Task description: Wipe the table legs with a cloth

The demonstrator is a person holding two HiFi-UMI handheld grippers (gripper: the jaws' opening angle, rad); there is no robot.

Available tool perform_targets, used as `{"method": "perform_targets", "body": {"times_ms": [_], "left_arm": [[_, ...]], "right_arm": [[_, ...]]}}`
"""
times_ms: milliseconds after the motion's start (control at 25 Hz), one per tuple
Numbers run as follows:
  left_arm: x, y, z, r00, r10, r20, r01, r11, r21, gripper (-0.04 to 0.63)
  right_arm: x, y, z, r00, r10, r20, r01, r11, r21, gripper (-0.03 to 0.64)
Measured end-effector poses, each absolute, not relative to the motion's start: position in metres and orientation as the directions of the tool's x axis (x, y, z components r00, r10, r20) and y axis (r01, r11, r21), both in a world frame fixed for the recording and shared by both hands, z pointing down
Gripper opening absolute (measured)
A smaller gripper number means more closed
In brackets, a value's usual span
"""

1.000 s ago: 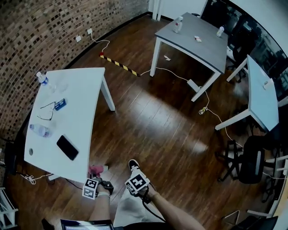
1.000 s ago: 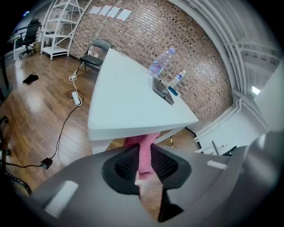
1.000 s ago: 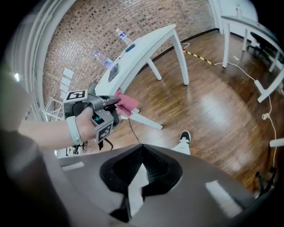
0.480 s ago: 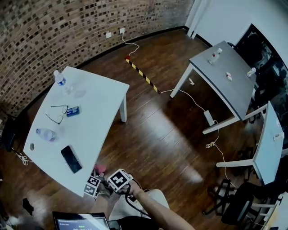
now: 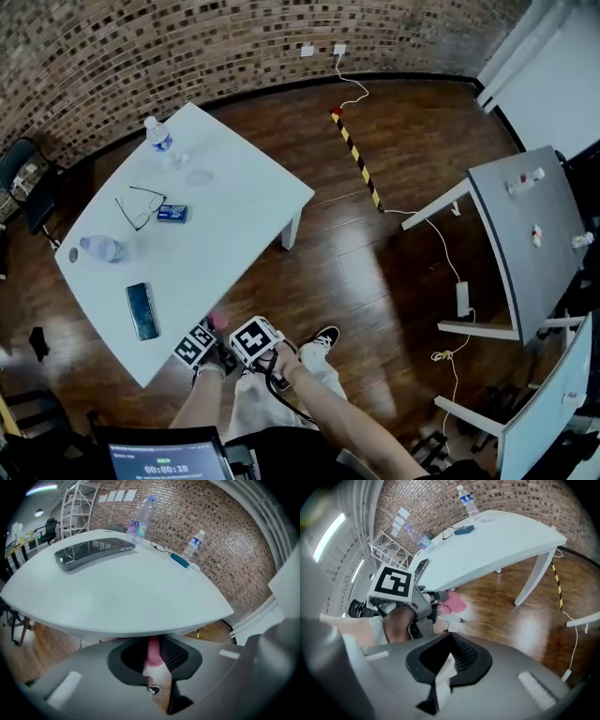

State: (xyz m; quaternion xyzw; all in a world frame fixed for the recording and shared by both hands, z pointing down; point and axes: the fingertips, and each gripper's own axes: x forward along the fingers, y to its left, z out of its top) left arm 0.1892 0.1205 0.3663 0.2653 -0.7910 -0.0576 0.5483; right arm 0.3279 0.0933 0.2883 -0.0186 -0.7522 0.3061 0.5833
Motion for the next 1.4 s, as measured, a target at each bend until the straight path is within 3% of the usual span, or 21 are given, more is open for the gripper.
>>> {"method": "perform_targets", "body": {"times_ms": [200,440,840,1200,1400], "left_arm": [[0.206,0.083,0.367,-0.275,-0.414,0.868,-0.303,0.894,0.331,0.064],[0.202,0.021,0.372,-0.257,-0.417,0.872,-0.325,0.887,0.328,0.065],[0.217,-0.047,0.378,-0.276,-0.407,0.871,-0.319,0.894,0.316,0.066],[0.237,-0.155,0.381,-0.263,-0.374,0.889,-0.332,0.901,0.28,0.066],[0.263,-0.232,0.377,-0.212,-0.434,0.876,-0.481,0.826,0.293,0.066]], "right_arm": [[0.352,0.029,0.289,-0.277,0.417,0.865,-0.169,0.865,-0.472,-0.006],[0.364,-0.052,0.308,-0.226,0.372,0.9,-0.155,0.899,-0.41,-0.006],[0.356,-0.128,0.323,-0.205,0.426,0.881,-0.112,0.884,-0.453,-0.006],[0.364,-0.233,0.33,-0.215,0.474,0.854,-0.18,0.84,-0.511,-0.006],[0.378,-0.283,0.328,-0.247,0.479,0.842,-0.257,0.805,-0.534,-0.006]]}}
